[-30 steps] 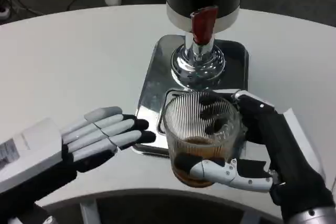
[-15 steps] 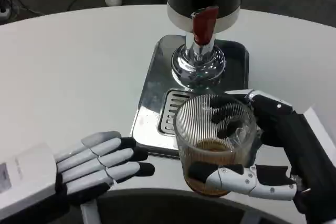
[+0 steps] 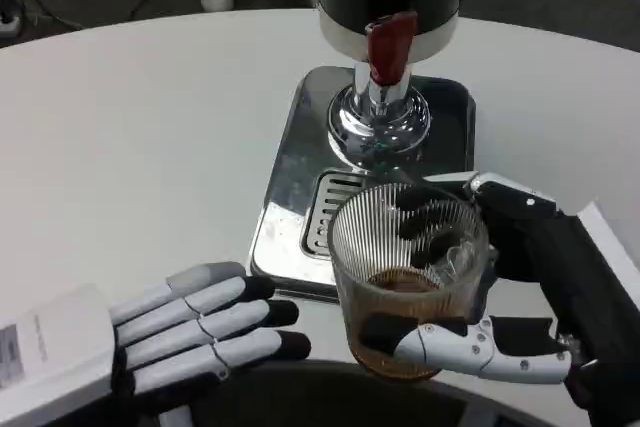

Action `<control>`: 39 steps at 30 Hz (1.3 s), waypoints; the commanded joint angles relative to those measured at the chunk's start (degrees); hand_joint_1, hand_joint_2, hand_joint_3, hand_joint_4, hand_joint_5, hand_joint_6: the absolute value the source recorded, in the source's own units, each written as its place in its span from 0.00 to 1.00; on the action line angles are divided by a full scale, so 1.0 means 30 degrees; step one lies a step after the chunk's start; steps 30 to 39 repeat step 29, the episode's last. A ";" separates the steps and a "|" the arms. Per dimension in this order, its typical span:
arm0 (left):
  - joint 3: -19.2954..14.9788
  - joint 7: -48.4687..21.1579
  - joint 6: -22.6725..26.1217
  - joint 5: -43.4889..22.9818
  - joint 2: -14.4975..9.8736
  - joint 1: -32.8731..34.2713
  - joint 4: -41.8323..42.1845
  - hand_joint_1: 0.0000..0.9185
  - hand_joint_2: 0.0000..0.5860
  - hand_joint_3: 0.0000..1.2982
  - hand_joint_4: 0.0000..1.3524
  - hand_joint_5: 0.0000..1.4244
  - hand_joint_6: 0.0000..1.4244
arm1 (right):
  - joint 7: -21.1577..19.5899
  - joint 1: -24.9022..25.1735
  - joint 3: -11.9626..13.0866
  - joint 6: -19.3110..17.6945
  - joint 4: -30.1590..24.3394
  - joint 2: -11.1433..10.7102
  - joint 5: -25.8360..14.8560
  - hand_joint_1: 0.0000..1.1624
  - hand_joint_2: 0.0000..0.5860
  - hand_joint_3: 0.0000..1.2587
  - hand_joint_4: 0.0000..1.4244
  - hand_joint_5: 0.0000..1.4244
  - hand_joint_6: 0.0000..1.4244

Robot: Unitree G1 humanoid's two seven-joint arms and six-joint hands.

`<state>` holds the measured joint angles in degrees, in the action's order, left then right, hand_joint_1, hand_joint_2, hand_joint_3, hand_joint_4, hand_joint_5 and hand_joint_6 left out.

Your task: Grasp the cup under the faucet to collect the drink, then remove the cup.

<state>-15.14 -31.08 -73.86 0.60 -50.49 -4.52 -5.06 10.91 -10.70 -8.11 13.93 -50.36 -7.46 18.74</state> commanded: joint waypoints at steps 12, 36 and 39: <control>-0.0559 0.0509 0.0253 0.0189 -0.0382 -0.0447 0.0380 0.00 0.14 0.09 0.00 0.00 0.00 | 0.0060 0.0222 -0.0098 0.0085 -0.0786 -0.0005 -0.0305 0.79 0.15 0.64 0.58 0.74 0.77; -0.0740 0.0538 0.0345 0.0194 -0.0503 -0.0753 0.0861 0.00 0.14 0.09 0.00 0.00 0.00 | 0.0194 0.0353 -0.0060 0.0360 -0.1095 -0.0030 -0.0351 0.79 0.15 0.64 0.58 0.74 0.77; -0.0740 0.0538 0.0345 0.0194 -0.0503 -0.0753 0.0861 0.00 0.14 0.09 0.00 0.00 0.00 | 0.0194 0.0353 -0.0060 0.0360 -0.1095 -0.0030 -0.0351 0.79 0.15 0.64 0.58 0.74 0.77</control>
